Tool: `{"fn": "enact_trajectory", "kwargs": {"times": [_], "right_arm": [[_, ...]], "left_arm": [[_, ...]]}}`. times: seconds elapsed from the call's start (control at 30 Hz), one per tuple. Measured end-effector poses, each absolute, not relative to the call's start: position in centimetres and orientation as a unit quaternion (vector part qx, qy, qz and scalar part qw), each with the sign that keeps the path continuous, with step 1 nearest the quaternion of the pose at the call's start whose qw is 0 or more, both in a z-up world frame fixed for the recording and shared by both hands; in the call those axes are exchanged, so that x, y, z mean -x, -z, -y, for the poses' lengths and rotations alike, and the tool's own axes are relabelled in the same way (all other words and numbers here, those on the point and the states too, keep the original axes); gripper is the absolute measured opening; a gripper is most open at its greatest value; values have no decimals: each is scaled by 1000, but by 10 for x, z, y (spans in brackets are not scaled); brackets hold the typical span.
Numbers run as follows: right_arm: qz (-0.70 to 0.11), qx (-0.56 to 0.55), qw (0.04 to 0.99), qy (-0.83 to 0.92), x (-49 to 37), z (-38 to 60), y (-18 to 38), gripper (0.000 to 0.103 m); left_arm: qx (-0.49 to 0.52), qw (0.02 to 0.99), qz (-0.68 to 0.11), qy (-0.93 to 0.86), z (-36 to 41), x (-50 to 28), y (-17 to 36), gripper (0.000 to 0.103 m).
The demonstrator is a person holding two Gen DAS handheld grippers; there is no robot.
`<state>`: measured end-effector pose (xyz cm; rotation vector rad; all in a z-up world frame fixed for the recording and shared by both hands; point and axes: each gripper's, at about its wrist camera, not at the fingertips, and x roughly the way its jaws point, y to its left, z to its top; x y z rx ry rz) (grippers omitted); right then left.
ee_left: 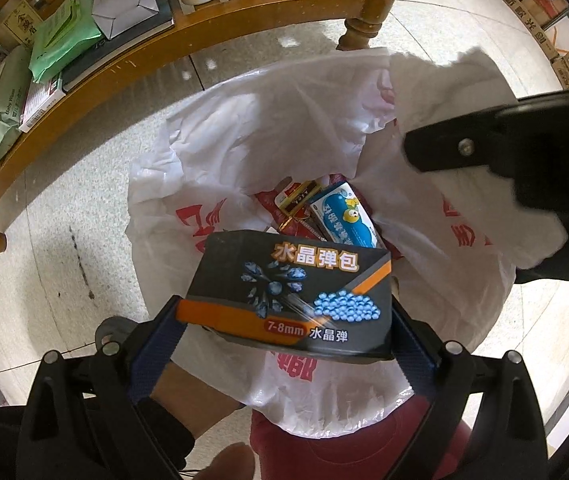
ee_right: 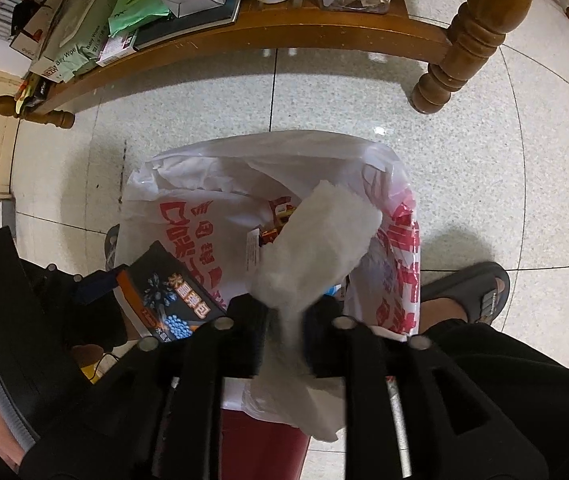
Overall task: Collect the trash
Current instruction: 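Open both tools to drop the packet and tissue into the bag, then raise both tools back up toward the table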
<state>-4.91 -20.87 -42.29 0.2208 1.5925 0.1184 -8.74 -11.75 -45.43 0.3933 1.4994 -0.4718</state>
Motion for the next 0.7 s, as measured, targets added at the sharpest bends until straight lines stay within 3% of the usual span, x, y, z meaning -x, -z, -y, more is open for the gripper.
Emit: {"fn": "enact_trajectory", "kwargs": {"times": [0.17, 0.2, 0.4, 0.7], "right_arm": [[-713, -102, 692, -39, 48, 213, 423, 68], [-713, -101, 693, -37, 48, 213, 423, 70], [-705, -108, 701, -19, 47, 221, 417, 77], [-698, -110, 708, -7, 50, 227, 409, 78]], "left_arm": [[-160, 692, -674, 204, 112, 83, 451, 95], [-159, 692, -674, 201, 111, 83, 450, 95], [-154, 704, -662, 207, 113, 83, 437, 95], [-137, 719, -652, 200, 108, 79, 428, 95]]}}
